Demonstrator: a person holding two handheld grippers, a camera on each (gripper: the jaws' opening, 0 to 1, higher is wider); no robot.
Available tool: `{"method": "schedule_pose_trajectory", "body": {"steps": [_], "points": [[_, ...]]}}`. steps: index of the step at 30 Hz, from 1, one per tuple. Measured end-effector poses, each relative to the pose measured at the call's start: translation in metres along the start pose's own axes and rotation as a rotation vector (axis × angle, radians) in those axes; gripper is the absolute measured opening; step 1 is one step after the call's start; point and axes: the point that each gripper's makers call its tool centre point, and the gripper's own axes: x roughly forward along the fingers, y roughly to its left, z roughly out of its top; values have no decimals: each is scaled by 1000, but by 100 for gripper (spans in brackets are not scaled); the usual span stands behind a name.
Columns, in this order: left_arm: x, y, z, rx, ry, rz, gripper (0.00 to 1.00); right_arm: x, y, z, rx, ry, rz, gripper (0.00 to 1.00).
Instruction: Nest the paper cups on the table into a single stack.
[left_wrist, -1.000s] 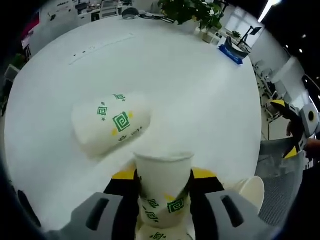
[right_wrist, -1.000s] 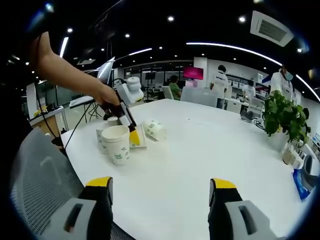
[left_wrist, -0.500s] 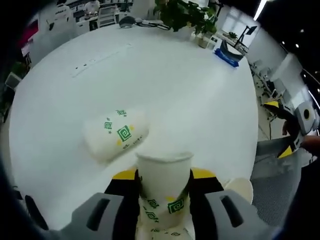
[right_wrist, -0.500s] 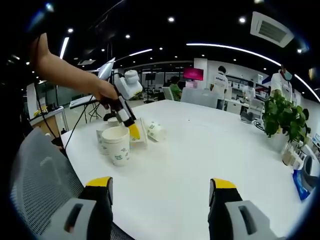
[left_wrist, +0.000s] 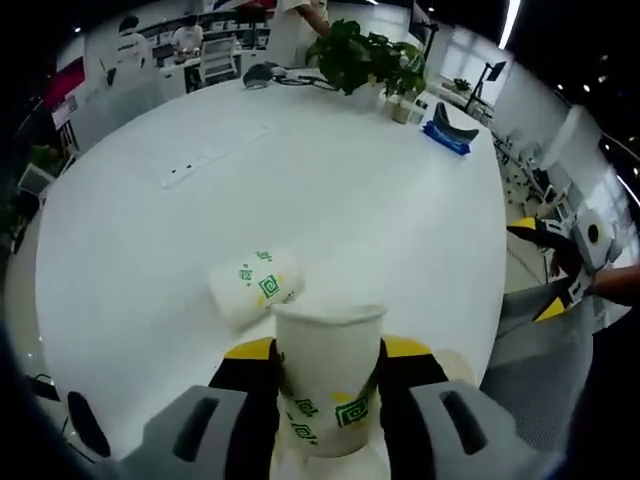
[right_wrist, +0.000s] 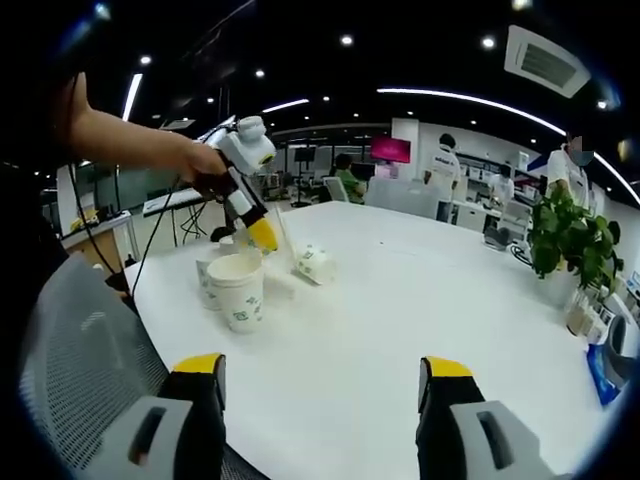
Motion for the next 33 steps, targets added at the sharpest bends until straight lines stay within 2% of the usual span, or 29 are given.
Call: {"method": "schedule_pose_trajectory", "body": {"steps": [5,11,19,26,33], "points": [[-14,-6,6,-8,-50,-5,37,1,3,-1,-6,7,13,79],[-31,-14,12,-8,-108,-8,37,0,-2,0,61,1,10,78],[-57,-38,20,-27,-222,-23,37,-2,2,10,60,2,49,74],[-68,-57,24,15,-311,-52,38,-4,7,52,53,-53,121,66],[-72,-65,20,24,-358,-61,38,1,19,102,53,-118,218,55]]}}
